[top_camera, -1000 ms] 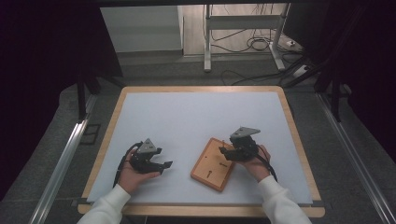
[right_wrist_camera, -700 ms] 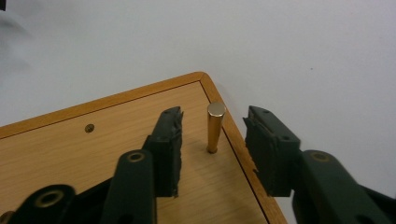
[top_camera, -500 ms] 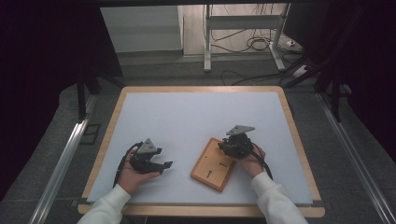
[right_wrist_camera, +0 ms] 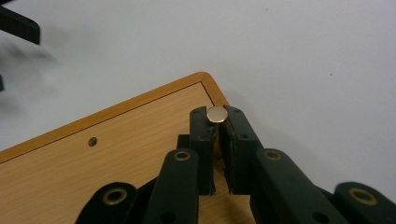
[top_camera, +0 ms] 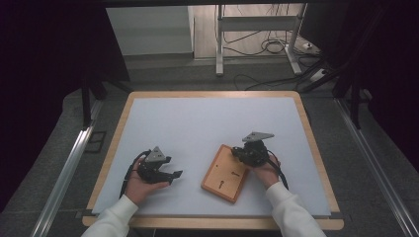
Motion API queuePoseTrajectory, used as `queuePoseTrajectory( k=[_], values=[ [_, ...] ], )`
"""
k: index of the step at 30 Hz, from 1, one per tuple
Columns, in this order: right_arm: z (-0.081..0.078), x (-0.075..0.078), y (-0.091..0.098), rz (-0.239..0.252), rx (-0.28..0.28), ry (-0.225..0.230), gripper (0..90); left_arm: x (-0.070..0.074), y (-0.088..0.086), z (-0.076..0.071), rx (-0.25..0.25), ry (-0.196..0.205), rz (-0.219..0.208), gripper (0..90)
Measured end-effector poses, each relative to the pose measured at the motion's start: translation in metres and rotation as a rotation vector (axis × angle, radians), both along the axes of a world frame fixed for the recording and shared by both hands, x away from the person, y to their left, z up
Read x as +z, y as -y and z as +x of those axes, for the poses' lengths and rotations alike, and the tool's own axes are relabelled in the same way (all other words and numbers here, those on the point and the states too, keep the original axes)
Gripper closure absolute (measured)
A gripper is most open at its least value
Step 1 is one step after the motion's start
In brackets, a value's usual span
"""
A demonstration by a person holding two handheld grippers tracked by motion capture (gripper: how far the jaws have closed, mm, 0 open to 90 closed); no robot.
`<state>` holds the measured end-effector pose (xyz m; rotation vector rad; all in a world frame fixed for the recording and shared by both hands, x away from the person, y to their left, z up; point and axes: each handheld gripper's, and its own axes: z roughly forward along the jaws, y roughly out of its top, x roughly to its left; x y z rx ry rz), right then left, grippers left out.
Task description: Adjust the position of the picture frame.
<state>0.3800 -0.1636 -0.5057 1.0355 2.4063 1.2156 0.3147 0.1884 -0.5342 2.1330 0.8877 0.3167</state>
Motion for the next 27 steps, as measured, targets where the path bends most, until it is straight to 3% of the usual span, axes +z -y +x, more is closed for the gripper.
queuePoseTrajectory(
  k=[9, 16, 27],
  values=[
    [-0.002, 0.008, -0.008, -0.012, 0.031, 0.023, 83.2, 0.000, -0.002, 0.000, 0.006, 0.001, -0.003, 26.5],
    [-0.001, 0.013, -0.035, -0.038, 0.088, 0.052, 83.5, 0.001, -0.004, 0.000, 0.014, 0.005, -0.006, 26.4],
    [0.005, -0.001, -0.066, -0.085, 0.131, 0.042, 83.7, 0.001, -0.006, 0.000, 0.019, 0.005, -0.007, 26.4]
  ],
)
